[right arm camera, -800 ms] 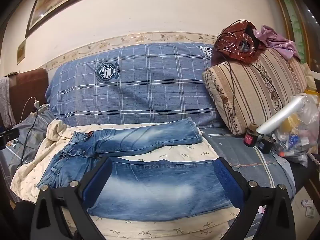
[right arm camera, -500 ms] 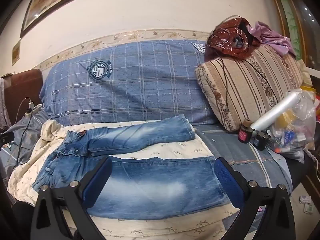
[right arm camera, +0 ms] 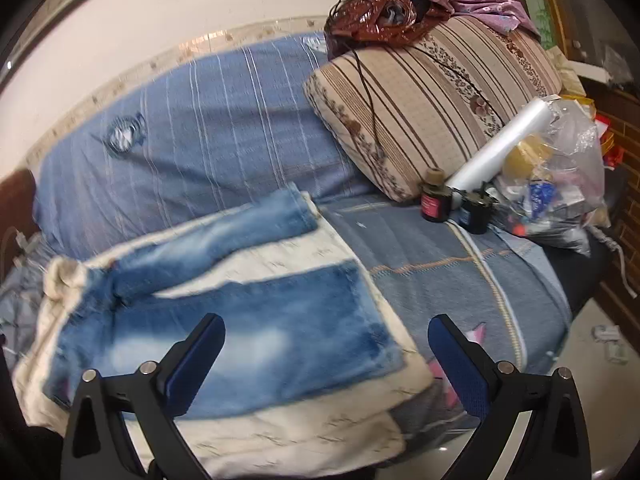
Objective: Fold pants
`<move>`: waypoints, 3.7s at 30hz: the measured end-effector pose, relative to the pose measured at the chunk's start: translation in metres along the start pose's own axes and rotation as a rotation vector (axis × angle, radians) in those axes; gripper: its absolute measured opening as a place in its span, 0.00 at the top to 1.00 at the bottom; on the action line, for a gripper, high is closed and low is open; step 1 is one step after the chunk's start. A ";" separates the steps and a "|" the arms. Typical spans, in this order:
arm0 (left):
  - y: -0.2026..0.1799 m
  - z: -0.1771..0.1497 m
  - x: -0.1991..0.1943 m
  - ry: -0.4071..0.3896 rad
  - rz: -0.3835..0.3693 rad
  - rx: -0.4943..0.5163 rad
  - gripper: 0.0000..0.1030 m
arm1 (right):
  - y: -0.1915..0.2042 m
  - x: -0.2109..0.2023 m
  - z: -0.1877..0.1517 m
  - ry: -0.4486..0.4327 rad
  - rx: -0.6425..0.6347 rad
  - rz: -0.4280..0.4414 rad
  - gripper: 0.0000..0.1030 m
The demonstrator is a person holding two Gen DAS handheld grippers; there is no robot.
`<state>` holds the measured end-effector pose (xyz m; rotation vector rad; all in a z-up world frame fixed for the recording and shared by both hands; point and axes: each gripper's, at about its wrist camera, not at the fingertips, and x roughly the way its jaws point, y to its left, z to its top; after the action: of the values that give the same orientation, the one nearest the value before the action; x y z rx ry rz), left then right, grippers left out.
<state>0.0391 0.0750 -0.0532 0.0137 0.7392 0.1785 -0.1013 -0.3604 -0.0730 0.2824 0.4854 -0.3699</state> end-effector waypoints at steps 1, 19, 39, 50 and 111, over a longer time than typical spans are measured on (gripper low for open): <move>0.000 0.004 -0.007 -0.014 -0.004 0.006 0.00 | 0.009 -0.004 0.003 -0.016 -0.013 0.019 0.00; -0.027 0.010 -0.051 -0.131 -0.071 0.094 0.00 | 0.107 -0.036 0.010 -0.087 -0.197 0.161 0.00; -0.033 0.009 -0.043 -0.106 -0.067 0.101 0.00 | 0.099 -0.029 0.010 -0.073 -0.174 0.140 0.00; -0.029 -0.001 -0.007 -0.007 -0.038 0.089 0.00 | 0.077 -0.007 0.004 -0.025 -0.156 0.063 0.00; 0.016 -0.058 0.136 0.259 -0.189 -0.066 0.93 | -0.037 0.129 -0.046 0.293 0.017 -0.089 0.94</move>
<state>0.0962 0.1108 -0.1853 -0.1440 0.9874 0.0239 -0.0287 -0.4132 -0.1830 0.3347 0.7842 -0.4215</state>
